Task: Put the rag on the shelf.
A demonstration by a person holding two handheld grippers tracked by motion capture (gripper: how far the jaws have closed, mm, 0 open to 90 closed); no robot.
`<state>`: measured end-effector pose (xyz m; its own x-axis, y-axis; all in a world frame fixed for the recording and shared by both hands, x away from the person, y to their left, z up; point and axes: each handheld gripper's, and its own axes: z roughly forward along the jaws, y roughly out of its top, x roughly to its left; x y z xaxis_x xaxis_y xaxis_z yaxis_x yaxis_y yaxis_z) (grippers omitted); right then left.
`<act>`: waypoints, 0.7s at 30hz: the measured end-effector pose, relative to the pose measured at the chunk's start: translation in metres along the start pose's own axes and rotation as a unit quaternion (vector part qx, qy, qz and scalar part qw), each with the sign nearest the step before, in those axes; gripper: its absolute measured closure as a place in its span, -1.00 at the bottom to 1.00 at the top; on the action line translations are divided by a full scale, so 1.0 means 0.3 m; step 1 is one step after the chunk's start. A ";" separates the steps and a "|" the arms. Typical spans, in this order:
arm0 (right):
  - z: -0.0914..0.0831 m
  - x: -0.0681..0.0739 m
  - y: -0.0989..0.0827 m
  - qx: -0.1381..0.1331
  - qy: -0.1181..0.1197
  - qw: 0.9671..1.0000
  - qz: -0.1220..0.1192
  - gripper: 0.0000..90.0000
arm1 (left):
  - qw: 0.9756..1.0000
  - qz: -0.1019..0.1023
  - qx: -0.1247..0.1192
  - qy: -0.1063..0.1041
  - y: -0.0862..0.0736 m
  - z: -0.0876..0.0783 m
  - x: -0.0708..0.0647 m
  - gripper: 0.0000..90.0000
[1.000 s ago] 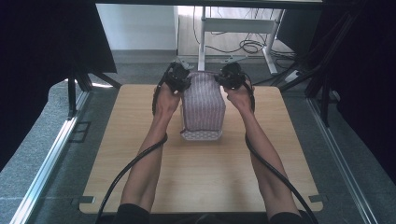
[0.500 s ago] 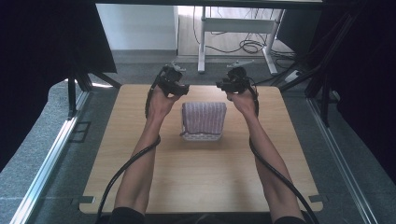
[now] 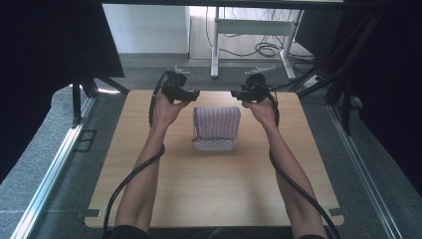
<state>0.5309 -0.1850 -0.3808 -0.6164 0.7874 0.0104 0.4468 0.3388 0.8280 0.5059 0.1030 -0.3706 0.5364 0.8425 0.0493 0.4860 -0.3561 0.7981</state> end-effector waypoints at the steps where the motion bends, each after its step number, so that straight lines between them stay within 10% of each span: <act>1: 0.000 0.000 0.000 0.000 0.000 1.000 0.000 -0.05 | 1.000 -0.002 0.000 -0.001 -0.001 -0.005 0.002 -0.42; 21: -0.090 0.012 -0.036 -0.013 0.023 1.000 0.010 -0.27 | 1.000 0.015 -0.008 -0.017 -0.034 -0.088 -0.005 -0.59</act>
<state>0.5063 -0.1999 -0.3746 -0.6375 0.7687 0.0520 0.4423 0.3099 0.8416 0.4818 0.1161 -0.3630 0.5745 0.8168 0.0534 0.4583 -0.3751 0.8058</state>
